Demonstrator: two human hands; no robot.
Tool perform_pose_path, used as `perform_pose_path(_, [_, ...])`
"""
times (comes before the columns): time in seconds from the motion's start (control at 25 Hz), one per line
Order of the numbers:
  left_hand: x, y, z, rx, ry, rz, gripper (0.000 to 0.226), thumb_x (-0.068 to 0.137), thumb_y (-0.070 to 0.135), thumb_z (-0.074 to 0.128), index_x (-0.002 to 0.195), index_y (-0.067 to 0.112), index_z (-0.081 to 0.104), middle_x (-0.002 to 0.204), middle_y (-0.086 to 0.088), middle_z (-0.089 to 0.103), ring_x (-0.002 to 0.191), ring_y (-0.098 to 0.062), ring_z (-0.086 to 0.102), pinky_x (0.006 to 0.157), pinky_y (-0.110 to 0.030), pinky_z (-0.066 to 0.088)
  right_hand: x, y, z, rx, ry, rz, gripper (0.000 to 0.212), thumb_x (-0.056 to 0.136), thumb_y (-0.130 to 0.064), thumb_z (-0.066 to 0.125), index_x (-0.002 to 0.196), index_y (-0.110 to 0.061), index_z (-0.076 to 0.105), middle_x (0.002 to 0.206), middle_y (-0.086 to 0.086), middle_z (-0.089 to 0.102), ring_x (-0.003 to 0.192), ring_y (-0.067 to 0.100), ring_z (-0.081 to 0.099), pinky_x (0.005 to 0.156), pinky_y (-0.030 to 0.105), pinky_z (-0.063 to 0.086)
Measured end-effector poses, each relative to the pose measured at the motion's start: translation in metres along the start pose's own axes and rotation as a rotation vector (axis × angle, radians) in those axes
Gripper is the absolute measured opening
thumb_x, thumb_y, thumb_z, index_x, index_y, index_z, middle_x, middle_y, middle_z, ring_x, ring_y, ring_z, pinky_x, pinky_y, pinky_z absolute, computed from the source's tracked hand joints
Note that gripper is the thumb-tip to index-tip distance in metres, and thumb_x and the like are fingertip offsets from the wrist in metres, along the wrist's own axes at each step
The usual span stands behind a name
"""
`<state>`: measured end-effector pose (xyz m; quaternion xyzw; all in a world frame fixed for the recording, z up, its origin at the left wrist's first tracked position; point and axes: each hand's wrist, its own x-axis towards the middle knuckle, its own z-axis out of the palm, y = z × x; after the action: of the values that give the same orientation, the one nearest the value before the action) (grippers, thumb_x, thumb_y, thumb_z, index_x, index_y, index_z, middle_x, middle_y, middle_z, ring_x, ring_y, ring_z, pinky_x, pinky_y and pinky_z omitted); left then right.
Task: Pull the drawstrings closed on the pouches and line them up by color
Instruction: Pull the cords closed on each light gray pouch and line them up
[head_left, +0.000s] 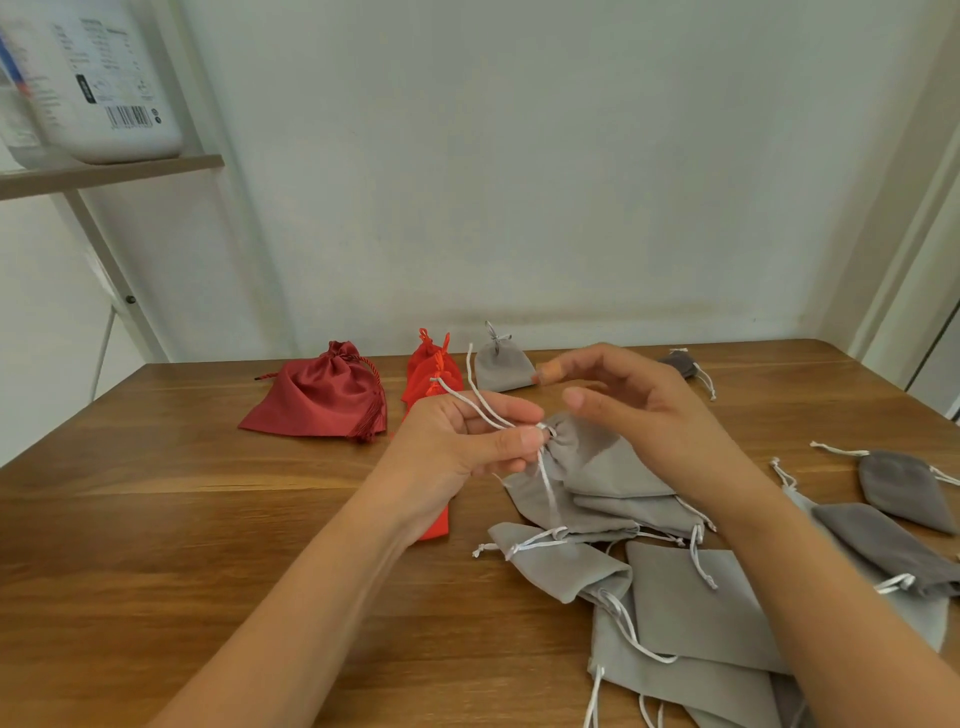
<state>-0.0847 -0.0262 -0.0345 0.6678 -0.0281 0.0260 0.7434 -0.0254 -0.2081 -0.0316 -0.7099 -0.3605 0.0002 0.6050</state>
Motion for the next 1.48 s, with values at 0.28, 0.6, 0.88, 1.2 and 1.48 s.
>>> perform_pose_path(0.28, [0.000, -0.001, 0.002, 0.158, 0.035, 0.156, 0.021, 0.061, 0.012, 0.075, 0.081, 0.008, 0.071, 0.072, -0.003, 0.073, 0.063, -0.008, 0.065, 0.051, -0.016, 0.046, 0.000, 0.003, -0.002, 0.005, -0.228, 0.152, 0.027, 0.080, -0.025, 0.065, 0.101, -0.009, 0.068, 0.096, 0.002, 0.072, 0.093, 0.014, 0.066, 0.085, 0.021, 0.050])
perform_pose_path(0.6, [0.000, -0.008, 0.002, 0.428, 0.102, 0.301, 0.012, 0.074, 0.000, 0.076, 0.081, 0.009, 0.074, 0.068, 0.009, 0.071, 0.059, 0.004, 0.061, 0.052, -0.006, 0.041, -0.001, 0.006, 0.003, -0.103, -0.160, 0.159, 0.009, 0.081, -0.014, 0.072, 0.083, -0.005, 0.070, 0.075, 0.004, 0.068, 0.070, 0.009, 0.059, 0.070, 0.024, 0.047])
perform_pose_path(0.88, [0.003, -0.015, -0.001, 0.713, 0.168, 0.463, 0.017, 0.078, 0.005, 0.074, 0.078, 0.022, 0.071, 0.072, 0.008, 0.067, 0.070, -0.001, 0.061, 0.062, -0.010, 0.047, -0.001, 0.007, 0.008, -0.034, -0.113, 0.160, 0.012, 0.085, -0.015, 0.068, 0.085, -0.004, 0.071, 0.082, 0.011, 0.070, 0.076, 0.017, 0.061, 0.075, 0.028, 0.048])
perform_pose_path(1.2, [0.003, -0.014, -0.007, 0.651, 0.194, 0.641, 0.009, 0.076, 0.027, 0.073, 0.080, 0.030, 0.067, 0.084, 0.019, 0.066, 0.078, -0.001, 0.061, 0.067, -0.010, 0.046, 0.001, 0.007, 0.011, 0.195, -0.202, 0.196, 0.030, 0.084, -0.003, 0.063, 0.114, -0.001, 0.065, 0.107, 0.006, 0.072, 0.104, 0.016, 0.066, 0.090, 0.027, 0.052])
perform_pose_path(1.48, [0.004, -0.017, -0.005, 0.507, 0.175, 0.575, 0.012, 0.073, 0.016, 0.077, 0.082, 0.023, 0.071, 0.077, 0.015, 0.070, 0.078, -0.001, 0.065, 0.071, -0.012, 0.048, 0.000, 0.001, 0.013, 0.083, -0.016, 0.186, 0.015, 0.074, -0.006, 0.074, 0.089, -0.005, 0.075, 0.085, 0.006, 0.075, 0.084, 0.020, 0.070, 0.074, 0.022, 0.056])
